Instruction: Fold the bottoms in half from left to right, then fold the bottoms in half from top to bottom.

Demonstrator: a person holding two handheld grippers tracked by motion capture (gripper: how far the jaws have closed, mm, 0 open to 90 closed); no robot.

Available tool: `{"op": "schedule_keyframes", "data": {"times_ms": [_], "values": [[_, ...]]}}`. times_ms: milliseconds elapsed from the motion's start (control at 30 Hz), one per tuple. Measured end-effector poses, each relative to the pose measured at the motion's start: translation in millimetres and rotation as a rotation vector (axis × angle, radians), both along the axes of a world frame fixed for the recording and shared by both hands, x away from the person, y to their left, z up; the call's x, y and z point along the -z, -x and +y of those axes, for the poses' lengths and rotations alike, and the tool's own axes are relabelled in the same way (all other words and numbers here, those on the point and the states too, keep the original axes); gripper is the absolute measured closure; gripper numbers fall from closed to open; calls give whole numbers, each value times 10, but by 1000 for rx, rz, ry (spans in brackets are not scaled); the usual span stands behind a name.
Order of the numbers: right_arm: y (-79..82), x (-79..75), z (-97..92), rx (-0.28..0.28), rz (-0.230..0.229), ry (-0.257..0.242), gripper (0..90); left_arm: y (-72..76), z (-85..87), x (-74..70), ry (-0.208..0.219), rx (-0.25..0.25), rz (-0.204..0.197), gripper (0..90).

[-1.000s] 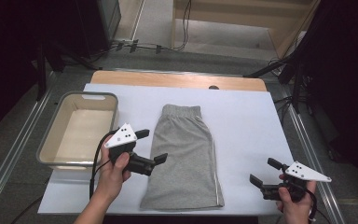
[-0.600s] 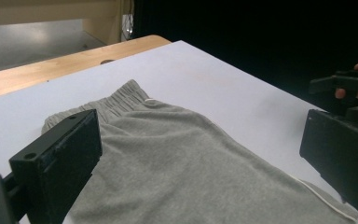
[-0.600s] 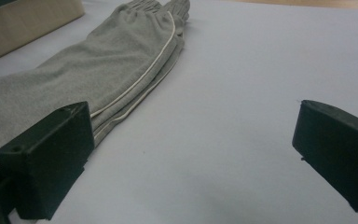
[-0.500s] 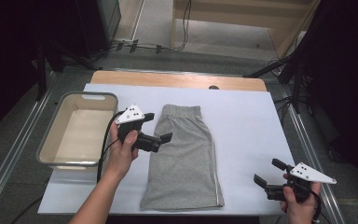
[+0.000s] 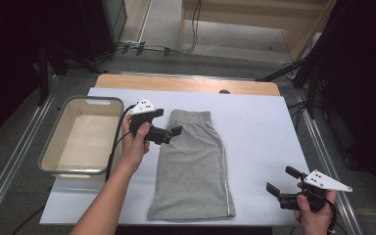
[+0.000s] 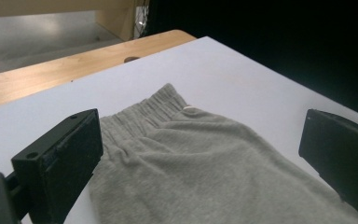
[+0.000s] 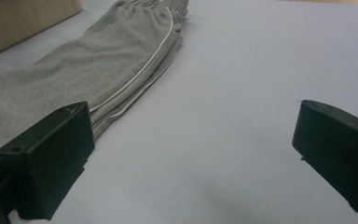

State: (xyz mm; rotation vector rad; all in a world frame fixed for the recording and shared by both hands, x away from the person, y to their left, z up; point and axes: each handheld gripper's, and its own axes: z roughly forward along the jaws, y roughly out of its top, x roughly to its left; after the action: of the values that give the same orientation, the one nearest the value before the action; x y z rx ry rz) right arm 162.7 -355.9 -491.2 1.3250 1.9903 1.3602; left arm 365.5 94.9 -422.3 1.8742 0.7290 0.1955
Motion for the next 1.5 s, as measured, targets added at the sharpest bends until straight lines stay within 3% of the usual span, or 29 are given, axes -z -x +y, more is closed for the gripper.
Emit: {"op": "schedule_keyframes", "data": {"times_ms": [167, 333, 433, 600, 767, 933, 1200, 1333, 1500], "values": [[7, -7, -18, 14, -7, -6, 0, -161, -24, 109, -4, -25, 36, 0], [-13, 9, -13, 6, -1, -4, 0, -292, -23, 209, -20, -75, 44, 50], [-17, 23, 5, 2, 4, 4, 0, -364, -27, 281, -54, -125, 67, 131], [-4, 23, -13, 31, -8, 3, 0, -493, -12, 431, -78, -156, 125, 204], [-8, 39, 20, 21, -4, 12, 0, -593, -6, 577, -103, -185, 169, 295], [-23, 53, 71, 10, 8, 22, 0, -652, -35, 689, -138, -202, 206, 320], [-64, 93, 138, -15, 27, 35, 0, -753, -101, 739, -133, -208, 230, 366], [-106, 102, 191, -32, 41, 55, 0, -761, -137, 805, -178, -210, 256, 408], [-208, 67, 293, -61, 44, 62, 0, -755, -158, 846, -171, -199, 277, 470]]}}
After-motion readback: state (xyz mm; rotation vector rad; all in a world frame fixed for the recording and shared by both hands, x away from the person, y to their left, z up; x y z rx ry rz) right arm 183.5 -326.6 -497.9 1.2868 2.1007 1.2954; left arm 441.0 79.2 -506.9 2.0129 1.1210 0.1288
